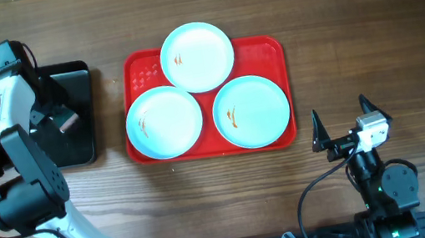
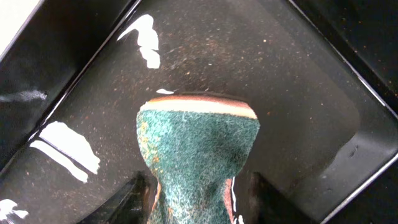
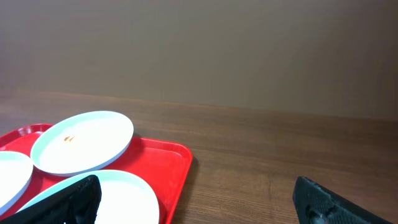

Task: Clean dirty plates on tray and stack at the side
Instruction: 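Reach the left gripper into the black tray and grasp the green sponge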

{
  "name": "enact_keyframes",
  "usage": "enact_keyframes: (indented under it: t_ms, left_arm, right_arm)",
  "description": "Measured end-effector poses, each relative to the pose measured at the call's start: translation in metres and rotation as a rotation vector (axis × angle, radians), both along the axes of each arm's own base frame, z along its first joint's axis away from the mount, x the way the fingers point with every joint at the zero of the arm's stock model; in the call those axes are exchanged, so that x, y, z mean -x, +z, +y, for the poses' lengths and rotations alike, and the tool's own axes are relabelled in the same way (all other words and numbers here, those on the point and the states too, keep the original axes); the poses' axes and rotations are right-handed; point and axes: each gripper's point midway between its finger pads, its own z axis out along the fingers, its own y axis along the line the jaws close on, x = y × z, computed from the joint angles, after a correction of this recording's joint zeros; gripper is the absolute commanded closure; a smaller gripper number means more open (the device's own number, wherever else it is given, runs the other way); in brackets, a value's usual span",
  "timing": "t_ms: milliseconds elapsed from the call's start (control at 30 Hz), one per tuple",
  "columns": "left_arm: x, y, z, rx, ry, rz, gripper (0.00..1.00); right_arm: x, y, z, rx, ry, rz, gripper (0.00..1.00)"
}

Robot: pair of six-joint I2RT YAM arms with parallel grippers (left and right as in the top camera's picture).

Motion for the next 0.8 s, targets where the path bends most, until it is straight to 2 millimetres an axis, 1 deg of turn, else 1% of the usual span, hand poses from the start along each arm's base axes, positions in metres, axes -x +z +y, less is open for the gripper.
enact_keyframes:
  t_ms: [133, 233, 267, 300, 333, 367, 400, 433, 533, 633, 700, 733, 767, 800]
  left_arm:
    - [-0.001, -0.001, 0.0, -0.001, 0.0, -0.004, 0.53]
    - [0.008, -0.013, -0.003, 0.005, 0.0, 0.016, 0.53]
    - [0.011, -0.015, -0.003, 0.008, 0.0, 0.024, 0.56]
    - [0.011, -0.016, -0.004, 0.008, 0.0, 0.027, 0.66]
    - [0.012, -0.016, -0.004, 0.009, -0.001, 0.028, 0.71]
    - [0.012, -0.016, -0.004, 0.008, -0.005, 0.03, 0.73]
    - [0.012, -0.016, -0.004, 0.009, -0.004, 0.03, 0.8]
    - [0.012, -0.016, -0.004, 0.01, 0.0, 0.03, 0.96]
    - [0.013, -0.016, -0.004, 0.01, 0.0, 0.031, 0.96]
    - [0.018, -0.016, -0.006, 0.017, 0.0, 0.052, 0.96]
    - [0.019, -0.007, -0.009, 0.029, -0.004, 0.037, 0.96]
    - [0.018, 0.005, -0.011, 0.031, -0.007, 0.007, 0.96]
    - [0.013, 0.025, -0.012, 0.027, -0.012, -0.044, 0.96]
    - [0.01, 0.053, -0.012, 0.013, -0.016, -0.112, 0.96]
  right_arm:
    - [0.0, 0.0, 0.0, 0.0, 0.0, 0.0, 0.0]
    - [0.0, 0.0, 0.0, 0.0, 0.0, 0.0, 0.0]
    - [0.0, 0.0, 0.0, 0.0, 0.0, 0.0, 0.0]
    - [0.0, 0.0, 0.0, 0.0, 0.0, 0.0, 0.0]
    - [0.0, 0.0, 0.0, 0.0, 0.0, 0.0, 0.0]
    - [0.0, 0.0, 0.0, 0.0, 0.0, 0.0, 0.0]
    - [0.0, 0.0, 0.0, 0.0, 0.0, 0.0, 0.0]
    - [0.0, 0.0, 0.0, 0.0, 0.0, 0.0, 0.0]
    - [0.0, 0.0, 0.0, 0.0, 0.0, 0.0, 0.0]
    - [0.0, 0.0, 0.0, 0.0, 0.0, 0.0, 0.0]
    - [0.0, 0.0, 0.0, 0.0, 0.0, 0.0, 0.0]
    - [0.0, 0.0, 0.0, 0.0, 0.0, 0.0, 0.0]
    - [0.0, 0.0, 0.0, 0.0, 0.0, 0.0, 0.0]
    - [0.0, 0.0, 0.0, 0.0, 0.0, 0.0, 0.0]
